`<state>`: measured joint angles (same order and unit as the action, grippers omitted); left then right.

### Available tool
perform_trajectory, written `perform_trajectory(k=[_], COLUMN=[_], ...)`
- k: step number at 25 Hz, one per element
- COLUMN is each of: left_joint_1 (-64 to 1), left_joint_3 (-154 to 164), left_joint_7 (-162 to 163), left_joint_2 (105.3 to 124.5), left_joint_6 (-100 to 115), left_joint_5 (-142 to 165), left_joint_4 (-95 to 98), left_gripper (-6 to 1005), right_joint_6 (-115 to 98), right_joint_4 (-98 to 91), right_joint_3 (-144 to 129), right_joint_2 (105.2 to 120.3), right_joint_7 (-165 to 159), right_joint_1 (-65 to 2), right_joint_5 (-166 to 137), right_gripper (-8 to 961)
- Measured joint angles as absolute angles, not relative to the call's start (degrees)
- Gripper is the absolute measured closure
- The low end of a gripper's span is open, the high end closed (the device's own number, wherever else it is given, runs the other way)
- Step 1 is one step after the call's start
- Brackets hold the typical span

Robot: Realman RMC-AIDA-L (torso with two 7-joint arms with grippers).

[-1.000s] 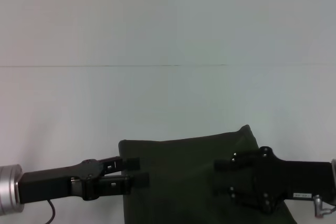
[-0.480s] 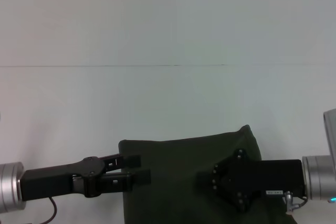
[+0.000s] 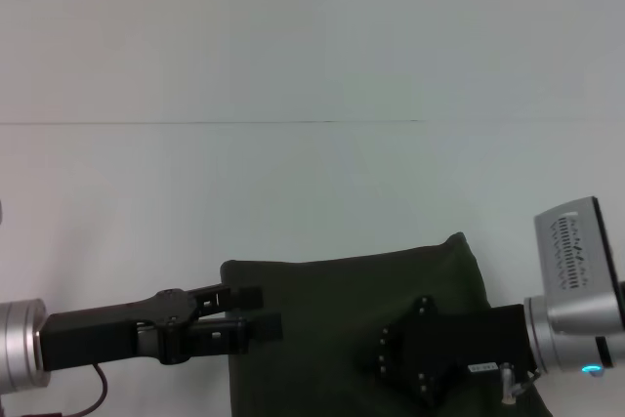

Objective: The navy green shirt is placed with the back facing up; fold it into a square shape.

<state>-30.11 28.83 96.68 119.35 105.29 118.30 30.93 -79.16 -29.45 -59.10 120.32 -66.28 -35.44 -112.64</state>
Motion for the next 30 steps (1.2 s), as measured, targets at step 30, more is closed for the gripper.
perform_trajectory(k=[30], left_joint_1=[-30.29], left_joint_3=[29.01], left_joint_7=[95.97], left_joint_2=[119.95], left_joint_6=[105.29], left_joint_5=[118.30], left_joint_4=[30.93], left_gripper=[51], right_joint_6=[-88.44], right_joint_4=[-38.46], right_joint_3=[-55.11], right_joint_2=[119.51], right_joint_7=[-67.80], right_joint_1=[-25.66], right_joint_5=[-113.92], right_gripper=[950])
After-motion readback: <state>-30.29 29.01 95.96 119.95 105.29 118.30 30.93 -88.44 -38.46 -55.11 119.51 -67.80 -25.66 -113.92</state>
